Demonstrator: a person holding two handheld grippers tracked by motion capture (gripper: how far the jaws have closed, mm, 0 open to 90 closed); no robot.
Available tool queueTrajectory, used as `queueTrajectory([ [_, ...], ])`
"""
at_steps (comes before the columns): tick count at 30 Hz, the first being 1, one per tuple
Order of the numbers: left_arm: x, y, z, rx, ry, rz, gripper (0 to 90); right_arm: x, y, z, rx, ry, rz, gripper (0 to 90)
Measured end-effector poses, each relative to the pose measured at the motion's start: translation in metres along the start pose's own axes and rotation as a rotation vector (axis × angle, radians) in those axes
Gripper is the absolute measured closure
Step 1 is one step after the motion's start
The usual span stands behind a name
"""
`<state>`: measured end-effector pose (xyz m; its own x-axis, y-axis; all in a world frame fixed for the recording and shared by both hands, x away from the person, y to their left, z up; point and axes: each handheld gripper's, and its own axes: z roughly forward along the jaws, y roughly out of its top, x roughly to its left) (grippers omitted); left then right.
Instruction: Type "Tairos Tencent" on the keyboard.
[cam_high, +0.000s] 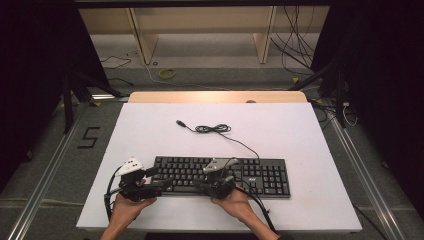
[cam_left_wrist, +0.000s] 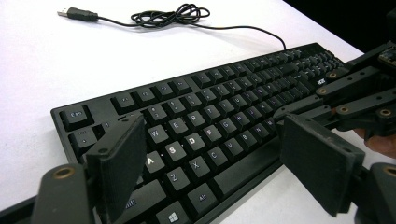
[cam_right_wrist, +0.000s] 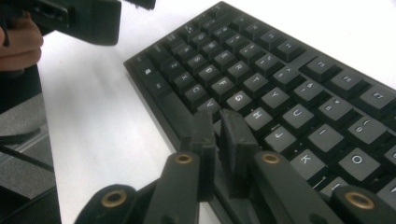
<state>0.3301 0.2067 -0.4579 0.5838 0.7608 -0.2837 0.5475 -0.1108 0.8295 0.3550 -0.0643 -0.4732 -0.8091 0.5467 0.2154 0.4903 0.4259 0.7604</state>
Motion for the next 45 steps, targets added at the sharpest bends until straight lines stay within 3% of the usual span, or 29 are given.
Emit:
queueTrajectory([
  [11,0.0,0.0,0.0,0.003,0.005,0.002,22.8,-0.007,0.007,-0.01,-0.043,0.0,0.032,75.5],
  [20,0.001,0.0,0.0,0.012,0.015,0.004,23.2,-0.012,0.013,-0.012,-0.049,-0.004,0.057,51.6],
  [25,0.004,0.0,0.0,0.025,0.033,-0.003,25.8,-0.016,0.02,-0.012,-0.062,-0.015,0.063,43.7],
  [36,0.01,-0.003,0.001,0.088,0.055,-0.034,50.7,-0.019,0.033,0.002,-0.056,-0.022,0.069,41.7],
  [45,0.012,-0.005,0.003,0.139,0.08,-0.027,66.5,-0.02,0.038,0.015,-0.041,-0.024,0.062,46.1],
])
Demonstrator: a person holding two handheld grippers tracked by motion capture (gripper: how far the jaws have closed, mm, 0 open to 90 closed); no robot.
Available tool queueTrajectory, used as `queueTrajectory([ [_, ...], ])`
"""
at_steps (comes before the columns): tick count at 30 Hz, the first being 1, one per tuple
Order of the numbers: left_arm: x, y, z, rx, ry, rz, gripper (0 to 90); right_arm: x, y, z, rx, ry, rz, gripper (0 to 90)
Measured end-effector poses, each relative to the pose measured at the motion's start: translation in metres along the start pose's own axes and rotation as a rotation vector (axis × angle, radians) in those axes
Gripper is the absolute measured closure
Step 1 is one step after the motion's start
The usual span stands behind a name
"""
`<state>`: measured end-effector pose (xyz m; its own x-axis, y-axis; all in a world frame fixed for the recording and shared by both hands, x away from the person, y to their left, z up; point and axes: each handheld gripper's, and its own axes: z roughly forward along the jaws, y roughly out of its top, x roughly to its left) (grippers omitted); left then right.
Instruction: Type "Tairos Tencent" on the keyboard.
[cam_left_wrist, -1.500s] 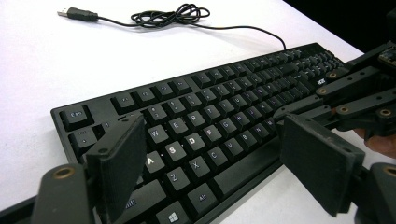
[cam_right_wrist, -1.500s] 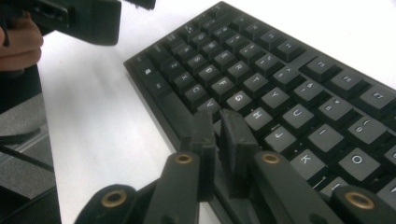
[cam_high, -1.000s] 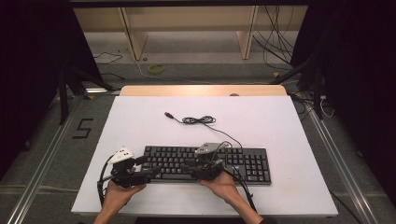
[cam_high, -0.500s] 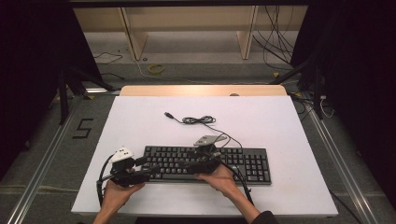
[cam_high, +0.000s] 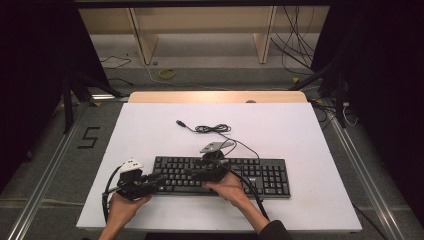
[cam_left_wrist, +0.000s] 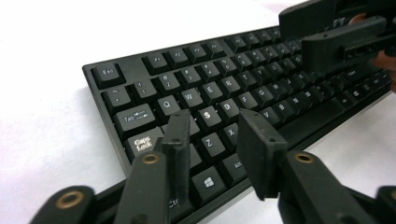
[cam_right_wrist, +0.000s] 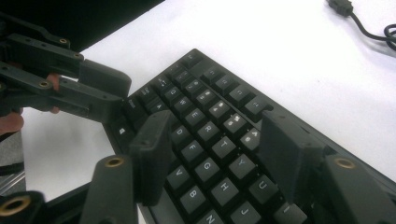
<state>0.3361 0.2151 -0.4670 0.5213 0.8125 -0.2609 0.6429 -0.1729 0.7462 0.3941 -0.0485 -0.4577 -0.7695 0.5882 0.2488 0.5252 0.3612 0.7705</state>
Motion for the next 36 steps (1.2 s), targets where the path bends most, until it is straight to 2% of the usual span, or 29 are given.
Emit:
queueTrajectory([
  [12,-0.002,-0.001,0.001,0.038,0.028,0.038,82.6,0.003,0.002,0.011,0.032,-0.016,-0.039,69.8],
  [18,-0.002,-0.001,0.0,0.048,0.034,0.05,87.5,0.002,0.003,0.015,0.043,-0.017,-0.038,79.0],
  [25,0.001,-0.001,0.001,0.062,0.053,0.052,89.2,0.003,0.003,0.018,0.053,-0.021,-0.037,86.1],
  [30,0.005,-0.002,0.003,0.072,0.064,0.039,89.3,0.002,0.004,0.021,0.061,-0.031,-0.037,89.7],
  [36,0.007,-0.002,0.004,0.085,0.064,0.042,89.3,0.003,0.004,0.027,0.078,-0.04,-0.042,90.0],
])
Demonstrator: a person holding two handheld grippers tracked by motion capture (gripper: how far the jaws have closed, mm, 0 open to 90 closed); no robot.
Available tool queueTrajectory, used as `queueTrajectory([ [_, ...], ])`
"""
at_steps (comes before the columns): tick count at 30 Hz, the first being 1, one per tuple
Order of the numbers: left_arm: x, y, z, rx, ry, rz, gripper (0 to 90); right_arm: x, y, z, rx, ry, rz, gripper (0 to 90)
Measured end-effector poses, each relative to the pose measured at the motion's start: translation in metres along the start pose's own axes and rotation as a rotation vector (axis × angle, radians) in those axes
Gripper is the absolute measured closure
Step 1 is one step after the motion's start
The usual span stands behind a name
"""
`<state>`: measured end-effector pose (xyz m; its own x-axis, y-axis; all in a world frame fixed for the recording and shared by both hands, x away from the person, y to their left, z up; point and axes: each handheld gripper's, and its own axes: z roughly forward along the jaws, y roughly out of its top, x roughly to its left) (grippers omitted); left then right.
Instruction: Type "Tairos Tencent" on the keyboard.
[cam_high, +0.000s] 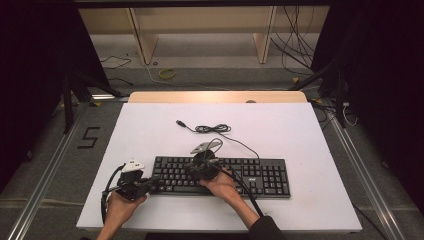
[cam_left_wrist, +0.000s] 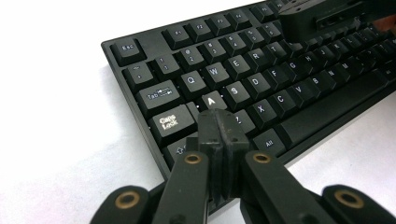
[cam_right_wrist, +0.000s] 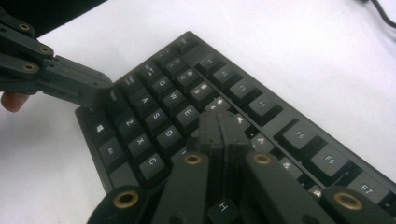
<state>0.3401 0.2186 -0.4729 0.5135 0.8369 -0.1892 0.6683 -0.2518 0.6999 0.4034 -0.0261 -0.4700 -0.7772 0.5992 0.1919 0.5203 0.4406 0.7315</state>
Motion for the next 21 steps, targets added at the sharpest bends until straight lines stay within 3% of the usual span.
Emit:
queueTrajectory([
  [21,0.0014,-0.0003,0.0051,0.018,0.009,0.0,89.3,-0.0032,-0.0019,0.0086,0.031,-0.021,0.002,90.0],
])
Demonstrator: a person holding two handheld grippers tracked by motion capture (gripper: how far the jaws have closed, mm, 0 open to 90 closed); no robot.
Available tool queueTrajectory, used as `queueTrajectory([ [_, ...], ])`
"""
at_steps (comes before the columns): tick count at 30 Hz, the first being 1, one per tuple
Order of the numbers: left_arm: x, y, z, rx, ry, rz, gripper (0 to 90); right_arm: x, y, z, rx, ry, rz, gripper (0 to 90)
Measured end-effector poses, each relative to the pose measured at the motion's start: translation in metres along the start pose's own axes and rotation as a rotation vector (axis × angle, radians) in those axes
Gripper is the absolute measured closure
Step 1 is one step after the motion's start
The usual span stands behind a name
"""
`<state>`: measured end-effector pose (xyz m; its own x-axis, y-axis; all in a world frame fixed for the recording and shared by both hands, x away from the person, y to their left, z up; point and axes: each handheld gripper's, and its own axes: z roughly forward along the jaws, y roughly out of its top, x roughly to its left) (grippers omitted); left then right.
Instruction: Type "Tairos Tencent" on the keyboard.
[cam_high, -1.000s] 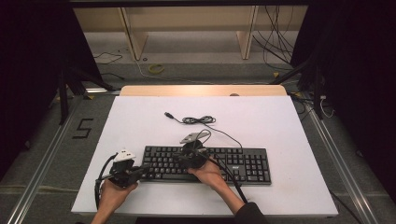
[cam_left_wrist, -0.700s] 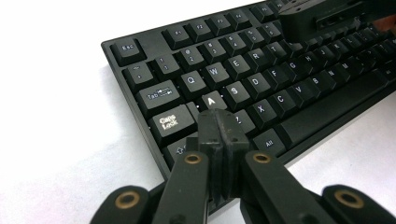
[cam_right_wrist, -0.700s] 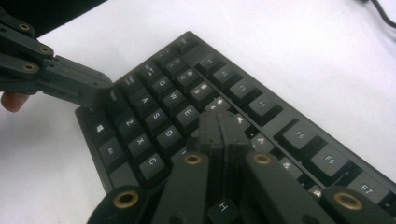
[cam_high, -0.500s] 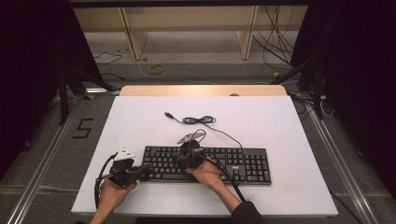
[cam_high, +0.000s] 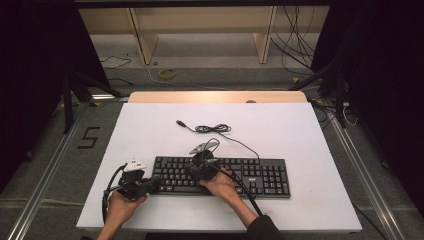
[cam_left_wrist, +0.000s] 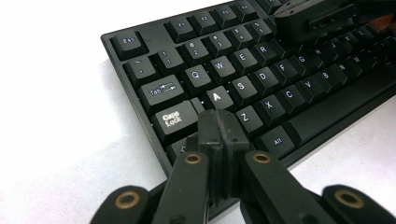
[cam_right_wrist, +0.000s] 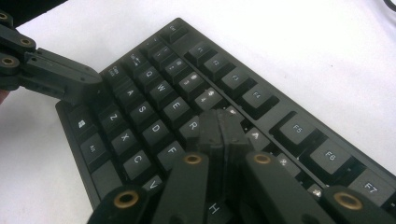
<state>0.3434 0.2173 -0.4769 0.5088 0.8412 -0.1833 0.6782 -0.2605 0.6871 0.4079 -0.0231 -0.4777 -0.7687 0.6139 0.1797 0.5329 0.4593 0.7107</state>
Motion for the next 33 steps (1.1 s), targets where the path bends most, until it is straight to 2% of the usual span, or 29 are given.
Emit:
queueTrajectory([
  [4,0.0,0.0,0.001,0.01,0.004,0.006,89.4,0.0,0.0,0.0,0.002,0.0,0.0,90.0],
  [11,-0.001,-0.001,0.003,0.008,0.005,0.001,89.5,0.001,-0.001,0.003,0.011,-0.016,-0.008,90.0],
  [18,0.001,-0.001,0.003,0.006,-0.004,-0.012,89.4,0.001,-0.001,0.002,0.01,-0.014,0.004,90.0],
  [21,0.0,0.0,0.001,-0.003,-0.007,-0.011,89.3,-0.001,-0.002,-0.001,-0.006,0.008,0.029,88.4],
  [33,-0.001,0.004,-0.004,-0.059,-0.023,-0.022,82.7,-0.001,-0.003,-0.022,-0.06,0.03,0.033,80.6],
])
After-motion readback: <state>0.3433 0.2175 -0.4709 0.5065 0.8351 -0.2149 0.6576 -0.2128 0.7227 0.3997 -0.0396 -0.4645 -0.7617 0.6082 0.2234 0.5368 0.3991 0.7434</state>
